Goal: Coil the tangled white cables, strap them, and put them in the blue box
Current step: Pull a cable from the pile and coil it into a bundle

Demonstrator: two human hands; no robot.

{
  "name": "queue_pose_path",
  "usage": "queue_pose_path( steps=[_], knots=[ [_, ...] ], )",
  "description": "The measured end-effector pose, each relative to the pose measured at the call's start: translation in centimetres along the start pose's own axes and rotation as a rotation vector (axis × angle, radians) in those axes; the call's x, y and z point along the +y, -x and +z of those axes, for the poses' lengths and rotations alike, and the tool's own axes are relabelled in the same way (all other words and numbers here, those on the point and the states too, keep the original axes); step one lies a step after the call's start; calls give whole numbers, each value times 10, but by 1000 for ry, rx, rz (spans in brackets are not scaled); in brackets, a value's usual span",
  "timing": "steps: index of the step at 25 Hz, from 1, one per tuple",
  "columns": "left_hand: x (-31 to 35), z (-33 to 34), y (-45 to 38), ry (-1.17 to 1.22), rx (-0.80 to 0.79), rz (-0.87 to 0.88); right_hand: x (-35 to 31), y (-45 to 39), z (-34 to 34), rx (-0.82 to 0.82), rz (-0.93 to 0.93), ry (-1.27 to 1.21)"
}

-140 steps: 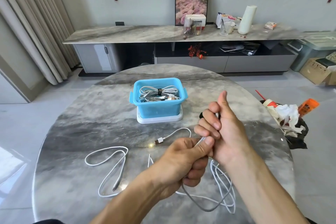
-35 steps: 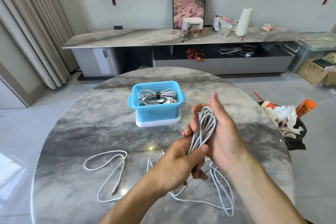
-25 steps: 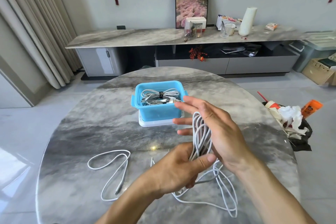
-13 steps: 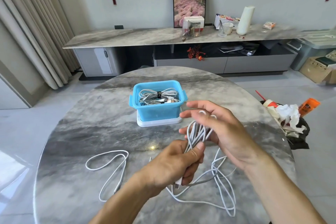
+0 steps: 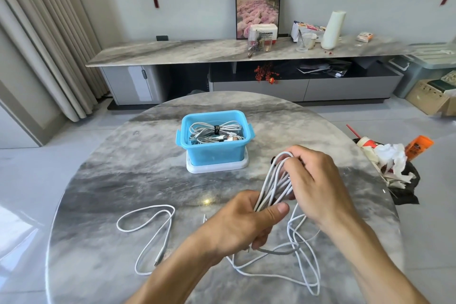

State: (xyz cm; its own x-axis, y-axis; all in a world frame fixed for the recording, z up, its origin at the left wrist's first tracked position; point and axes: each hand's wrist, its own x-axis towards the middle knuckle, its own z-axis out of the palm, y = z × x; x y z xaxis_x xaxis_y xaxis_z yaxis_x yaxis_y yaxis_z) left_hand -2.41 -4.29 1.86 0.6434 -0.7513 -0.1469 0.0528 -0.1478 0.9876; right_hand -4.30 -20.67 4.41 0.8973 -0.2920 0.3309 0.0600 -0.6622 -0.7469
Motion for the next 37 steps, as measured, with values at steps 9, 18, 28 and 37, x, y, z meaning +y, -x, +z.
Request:
queue_pose_path(
  steps=[9, 18, 28, 37],
  knots=[
    [-5, 10, 6, 469, -79, -118, -29, 1, 9, -173, 622, -1540],
    [11, 23, -5, 529, -45, -141, -19, -14, 5, 208, 628, -1316],
    [39, -50, 5, 655, 455, 234, -10, 14, 33, -973, 275, -486],
    [32, -81, 10, -309, 732, 433, 5, -13, -25, -381, 339, -882]
  ],
)
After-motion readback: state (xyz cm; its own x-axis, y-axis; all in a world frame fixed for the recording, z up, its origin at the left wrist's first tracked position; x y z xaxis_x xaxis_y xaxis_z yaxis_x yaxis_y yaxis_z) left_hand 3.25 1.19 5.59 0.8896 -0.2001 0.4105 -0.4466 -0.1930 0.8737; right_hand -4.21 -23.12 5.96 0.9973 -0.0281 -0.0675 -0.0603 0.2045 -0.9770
